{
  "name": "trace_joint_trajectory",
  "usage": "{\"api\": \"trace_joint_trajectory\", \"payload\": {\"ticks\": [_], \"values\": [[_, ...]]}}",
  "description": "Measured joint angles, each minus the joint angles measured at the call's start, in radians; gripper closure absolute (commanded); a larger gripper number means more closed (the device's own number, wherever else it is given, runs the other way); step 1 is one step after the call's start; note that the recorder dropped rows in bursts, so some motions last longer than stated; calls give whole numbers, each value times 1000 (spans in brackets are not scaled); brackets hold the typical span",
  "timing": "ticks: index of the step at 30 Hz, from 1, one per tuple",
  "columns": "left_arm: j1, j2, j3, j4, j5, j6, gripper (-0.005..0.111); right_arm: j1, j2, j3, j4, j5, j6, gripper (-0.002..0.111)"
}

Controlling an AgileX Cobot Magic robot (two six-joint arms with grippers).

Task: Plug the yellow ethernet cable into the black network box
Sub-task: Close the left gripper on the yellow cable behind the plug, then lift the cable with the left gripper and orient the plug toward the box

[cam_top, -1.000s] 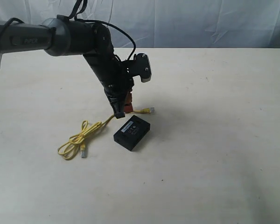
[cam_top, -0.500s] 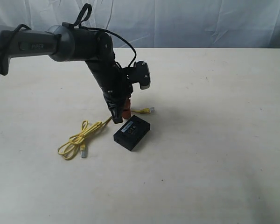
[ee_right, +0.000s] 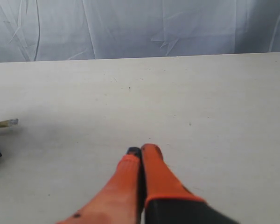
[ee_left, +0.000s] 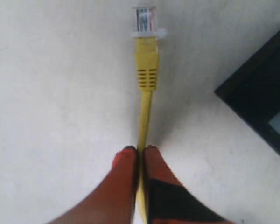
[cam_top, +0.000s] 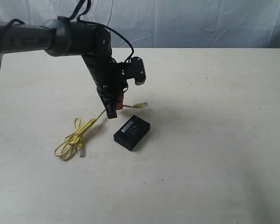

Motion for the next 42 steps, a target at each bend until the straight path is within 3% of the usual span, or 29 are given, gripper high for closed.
{"api": "trace_joint_trajectory", "payload": {"ticks": [7, 12, 19, 28, 42], "values": [[26, -225, 22, -6, 139, -75, 107, 0, 0, 0, 0, 0, 0, 108], [46, -391, 192, -65, 120, -86, 107, 0, 0, 0, 0, 0, 0, 108], [46, -495, 412, -82, 130, -97, 107, 0, 0, 0, 0, 0, 0, 108], [46, -512, 638, -119, 11, -97, 107, 0, 0, 0, 0, 0, 0, 108], [46, -390, 659, -110, -67, -97, 107, 0, 0, 0, 0, 0, 0, 108]]}}
